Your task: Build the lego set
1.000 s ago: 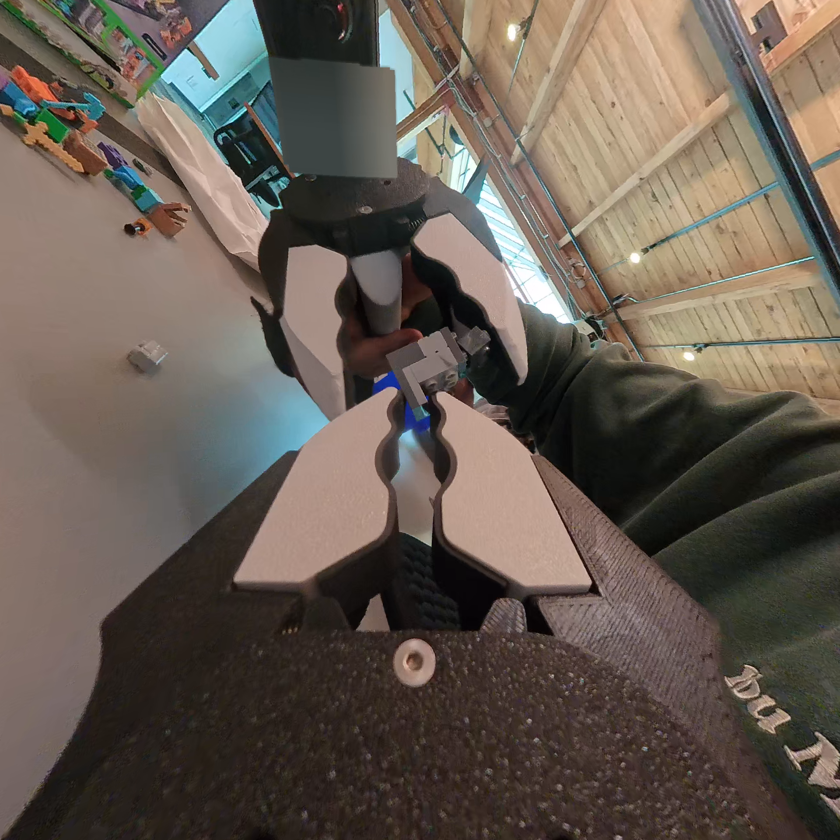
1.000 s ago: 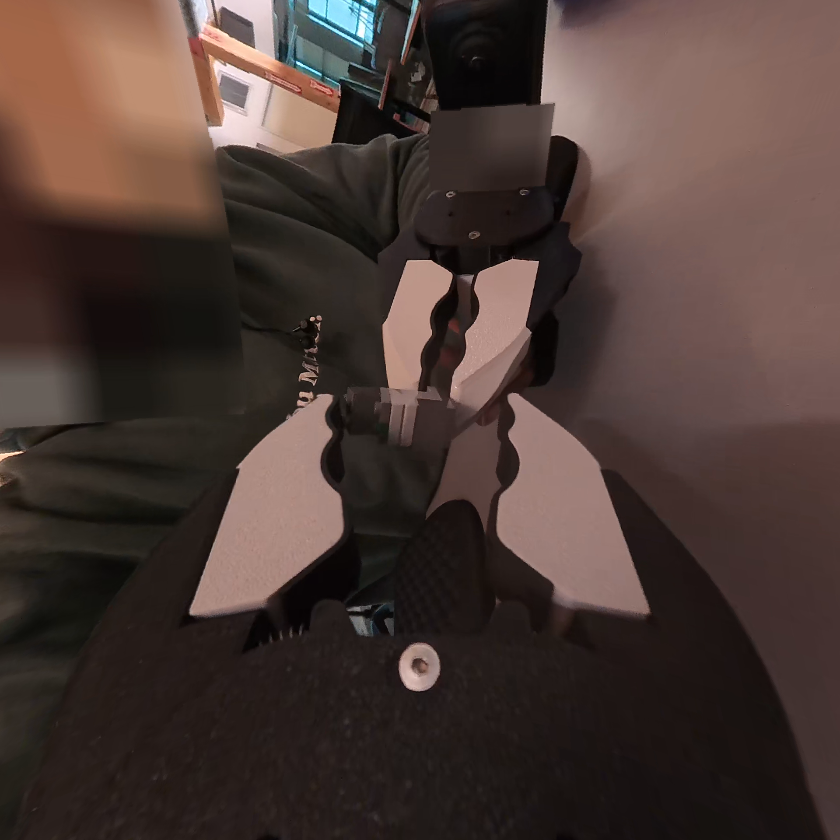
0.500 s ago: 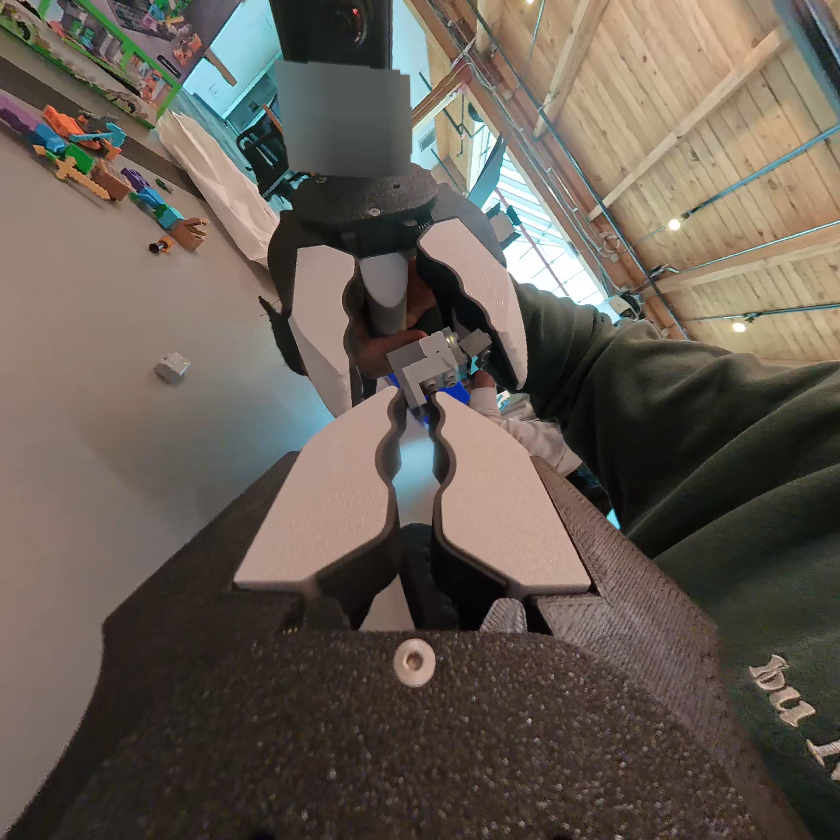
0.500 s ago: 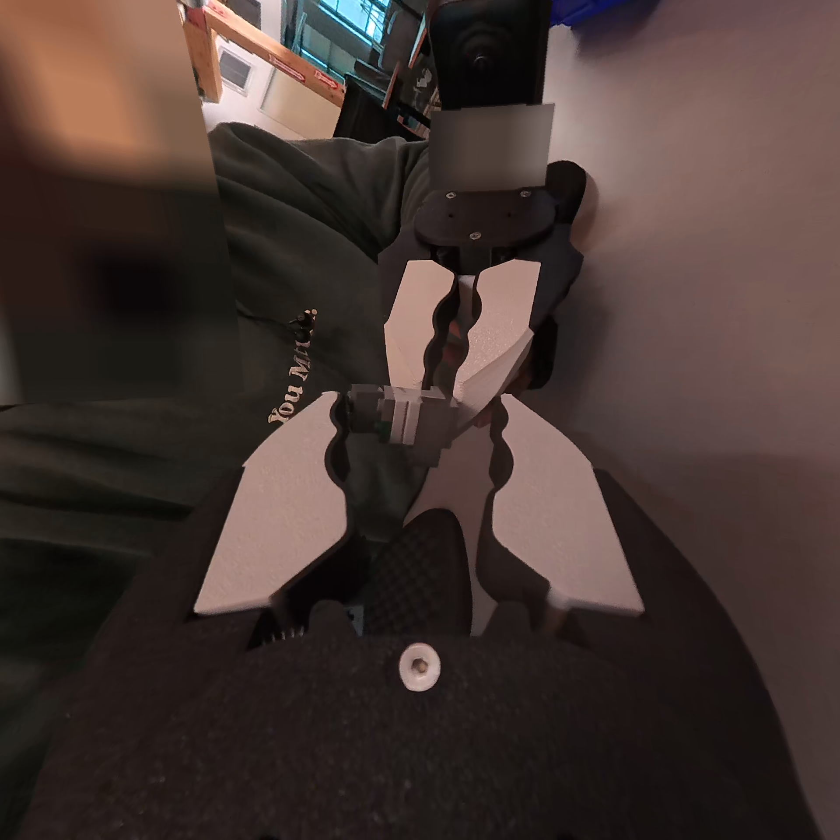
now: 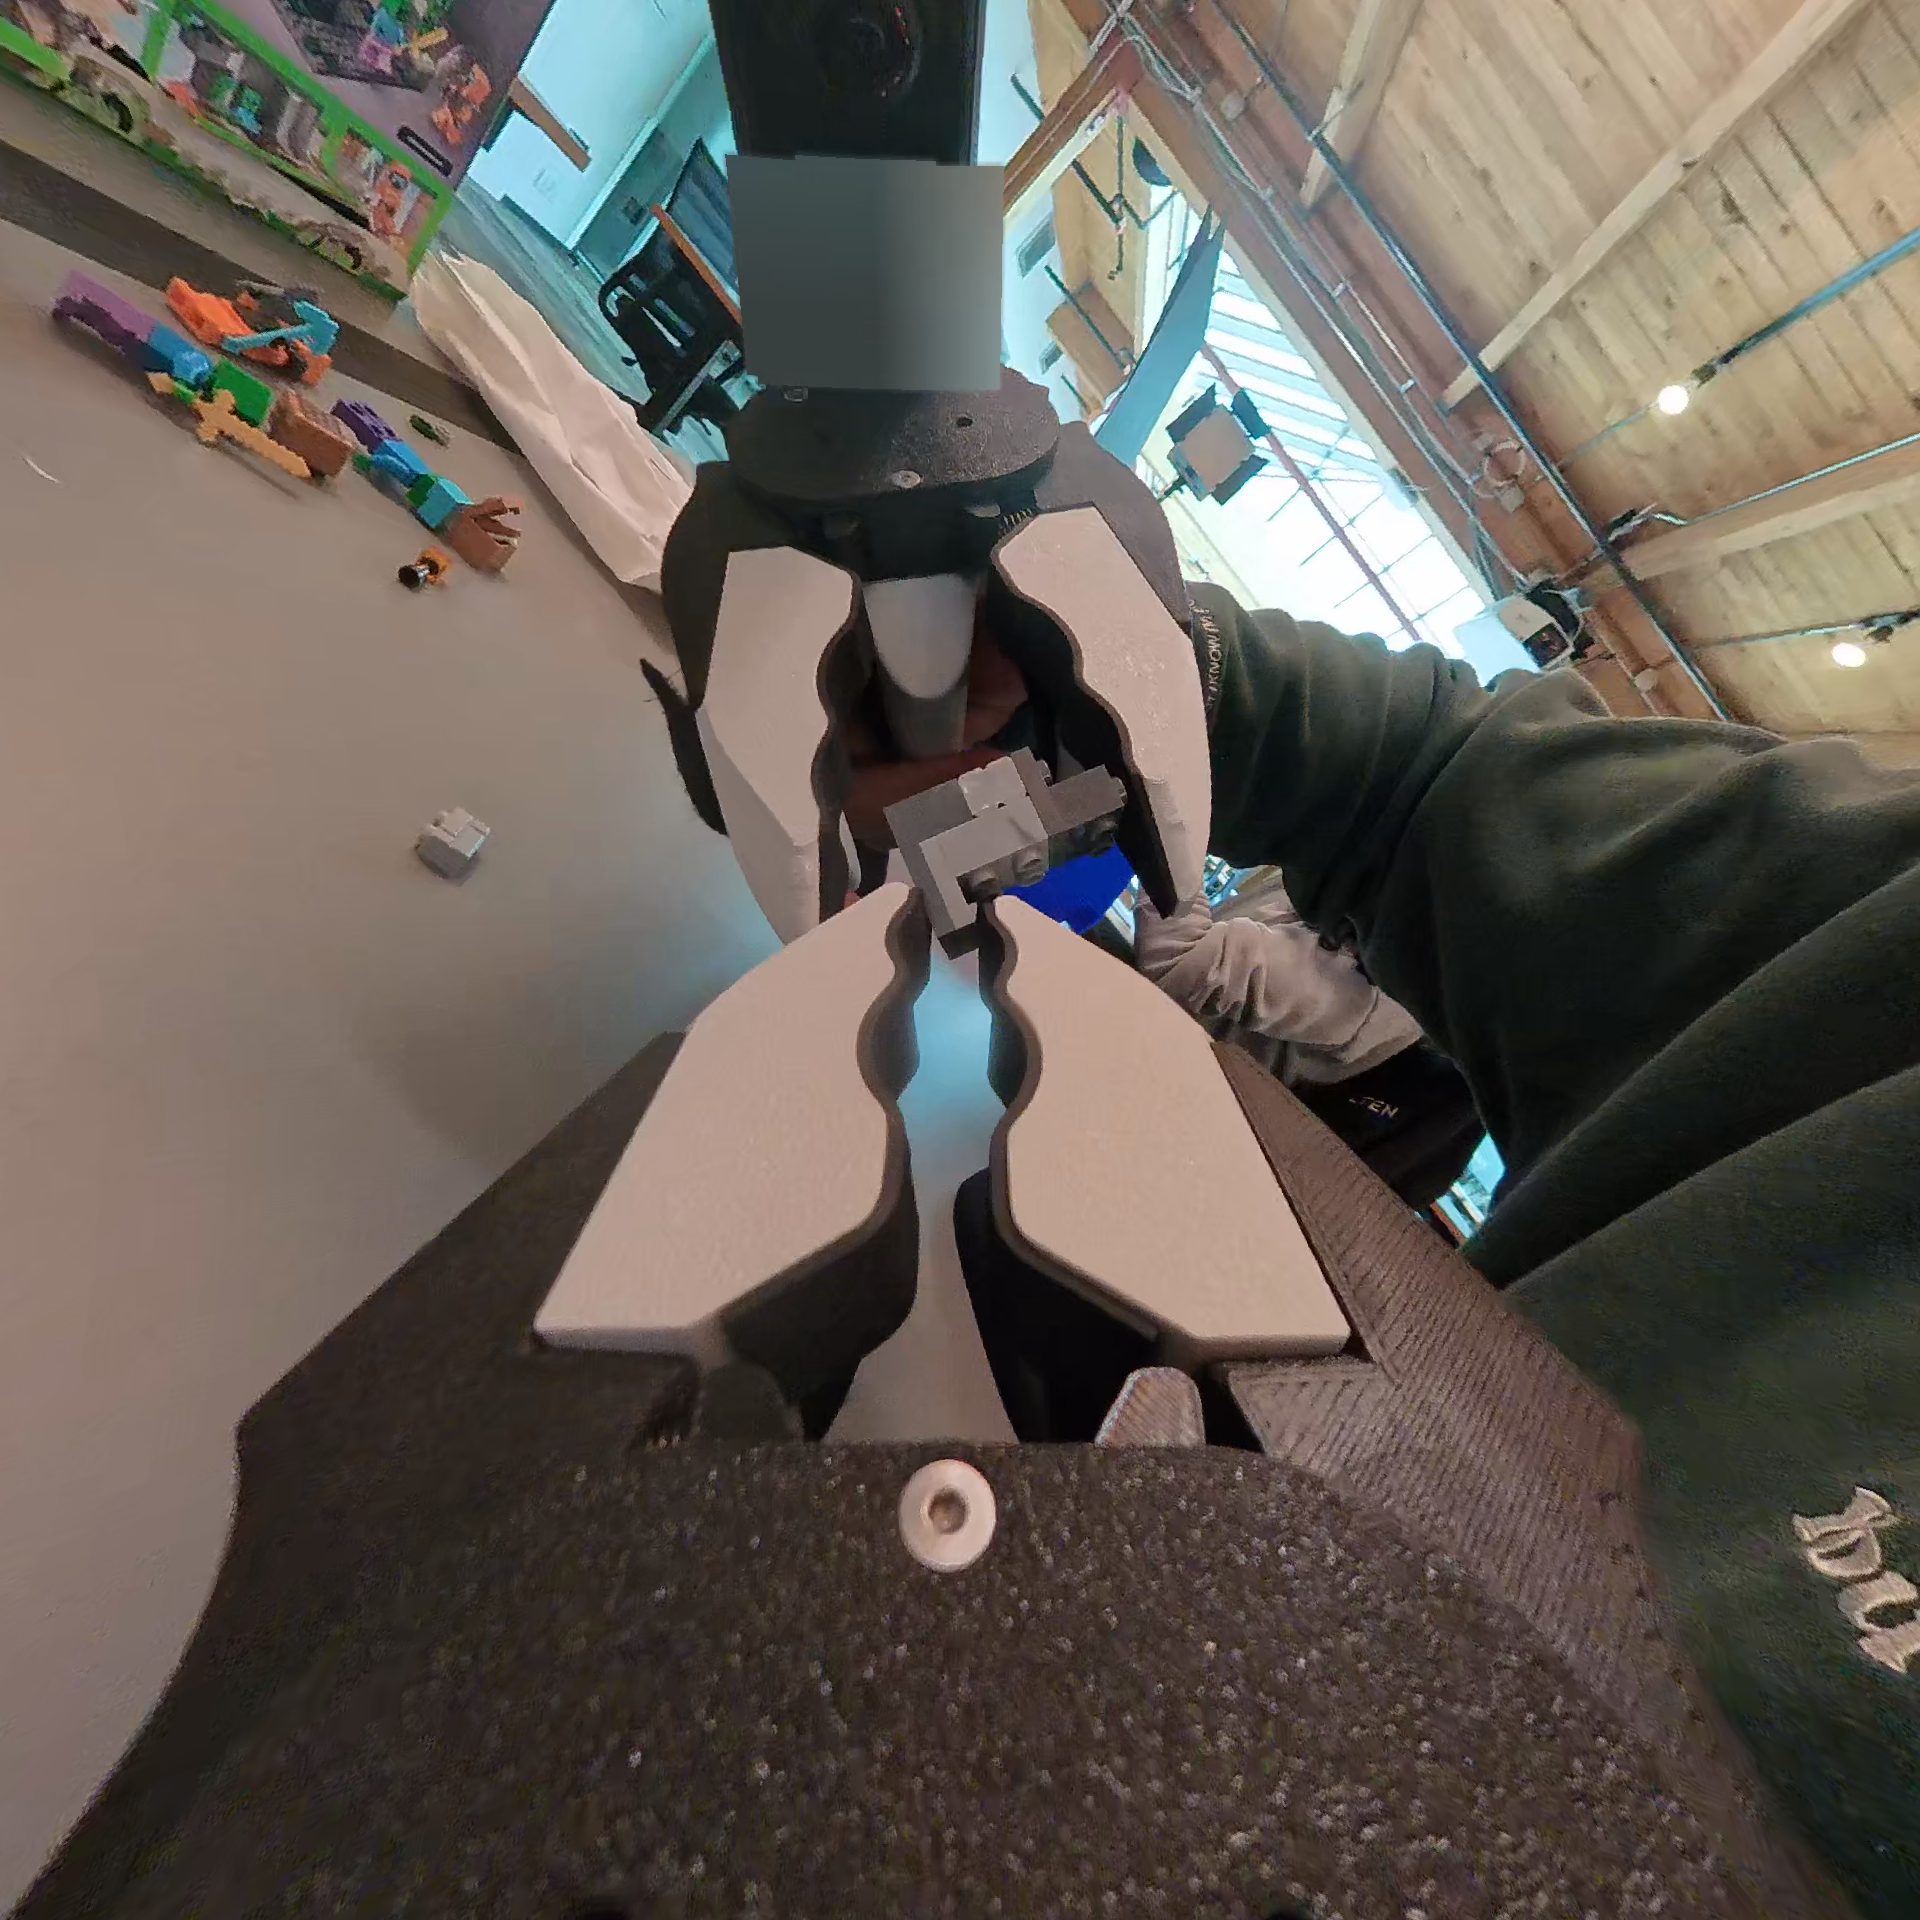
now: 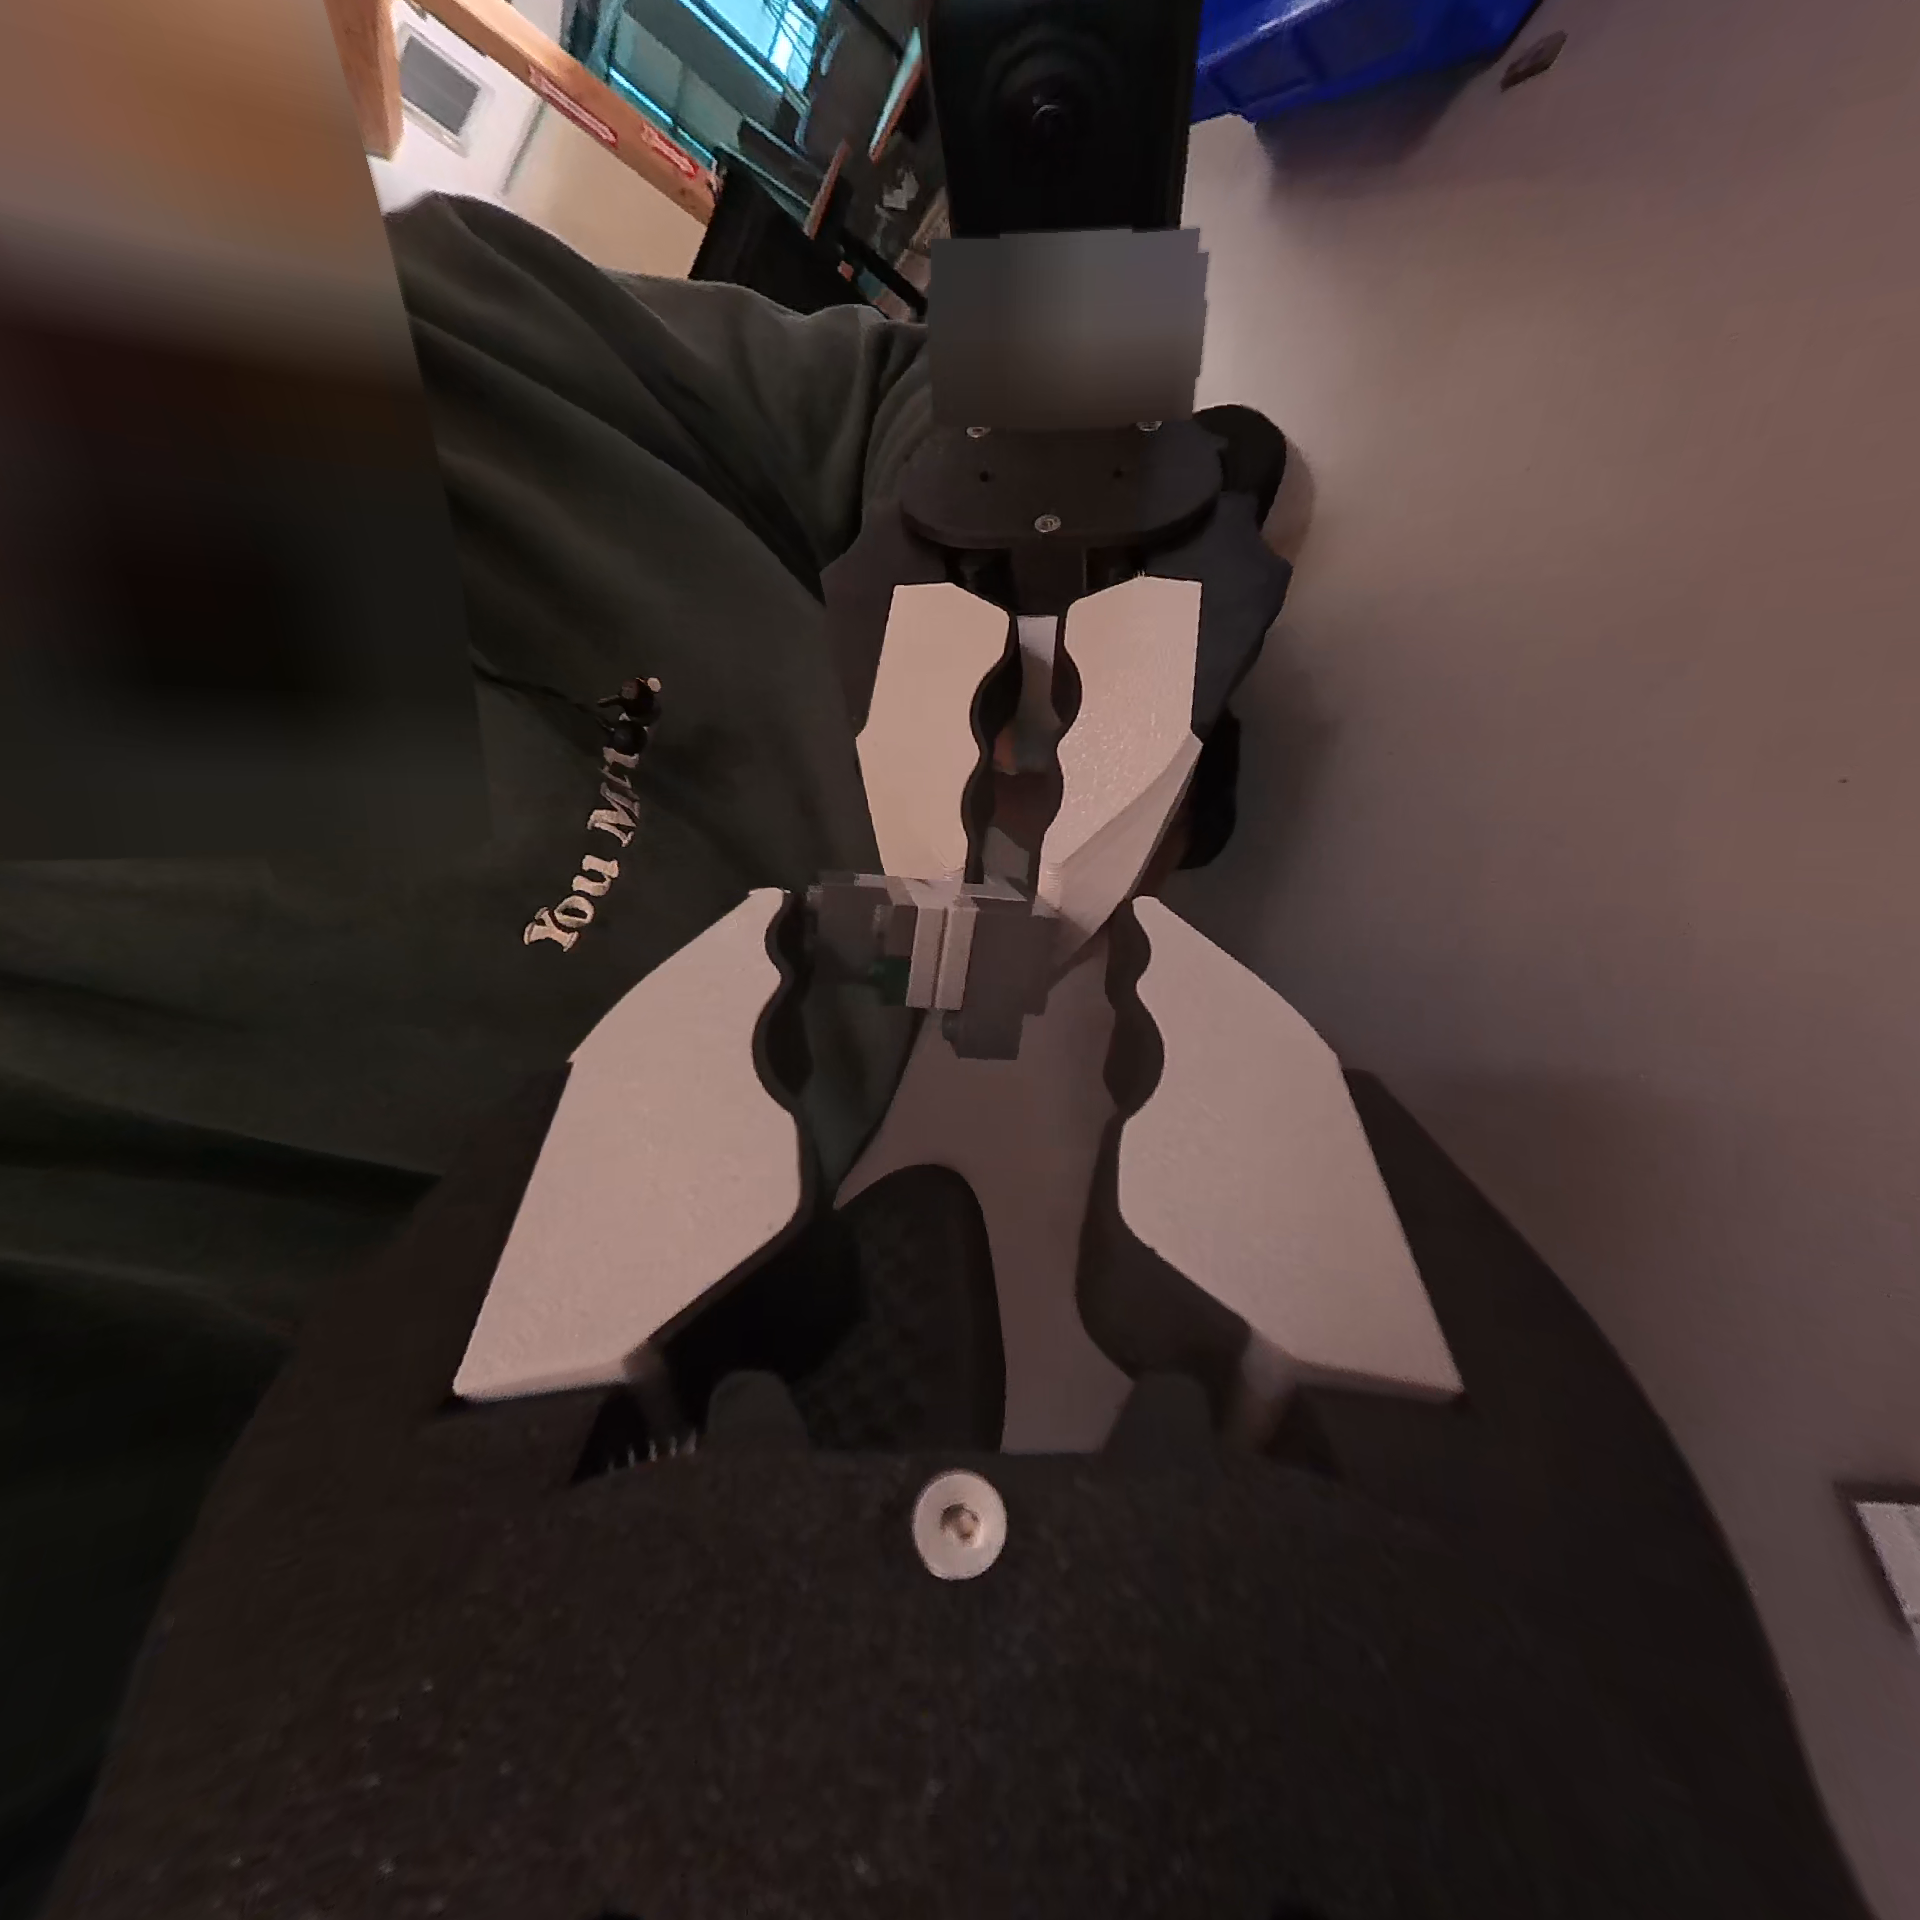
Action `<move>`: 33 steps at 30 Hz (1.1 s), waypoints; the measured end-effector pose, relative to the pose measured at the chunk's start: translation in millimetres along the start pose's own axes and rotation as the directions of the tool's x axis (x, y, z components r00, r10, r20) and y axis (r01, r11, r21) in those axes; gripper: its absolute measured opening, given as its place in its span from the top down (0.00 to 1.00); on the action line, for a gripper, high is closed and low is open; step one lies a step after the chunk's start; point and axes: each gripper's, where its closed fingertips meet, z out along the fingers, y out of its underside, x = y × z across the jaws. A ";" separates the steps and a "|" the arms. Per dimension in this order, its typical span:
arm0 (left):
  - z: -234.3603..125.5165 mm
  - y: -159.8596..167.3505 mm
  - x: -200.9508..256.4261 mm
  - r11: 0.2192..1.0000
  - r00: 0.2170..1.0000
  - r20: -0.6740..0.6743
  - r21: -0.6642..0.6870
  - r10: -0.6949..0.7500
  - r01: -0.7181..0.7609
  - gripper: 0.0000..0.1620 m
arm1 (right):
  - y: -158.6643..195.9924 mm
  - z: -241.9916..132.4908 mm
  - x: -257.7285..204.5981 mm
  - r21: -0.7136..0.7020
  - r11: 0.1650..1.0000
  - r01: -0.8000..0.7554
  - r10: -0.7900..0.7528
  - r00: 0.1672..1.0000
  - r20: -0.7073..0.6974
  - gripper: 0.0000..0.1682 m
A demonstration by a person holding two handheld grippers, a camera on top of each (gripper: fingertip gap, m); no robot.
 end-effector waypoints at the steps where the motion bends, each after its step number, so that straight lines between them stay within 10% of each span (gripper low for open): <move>1: -0.1 -0.5 -0.3 1.000 1.000 0.005 0.002 0.007 -0.008 0.95 | -0.5 -0.1 0.0 0.003 1.000 0.004 -0.004 1.000 -0.004 0.67; 12: -4.8 -18.6 -0.5 0.997 0.999 -0.022 0.073 0.027 -0.025 0.94 | -35.8 -22.1 -20.5 0.089 0.981 0.172 -0.156 0.973 -0.168 0.59; 23: -6.3 -23.6 -4.6 0.994 1.000 0.007 0.109 0.013 -0.014 0.94 | -30.8 -28.6 0.3 0.027 0.807 0.589 -0.275 0.417 -0.867 0.74; 33: -5.0 -18.3 1.4 0.974 0.973 0.069 0.033 0.222 -0.225 0.85 | -29.7 -24.5 -4.6 -0.041 0.815 0.579 -0.306 0.370 -0.877 0.89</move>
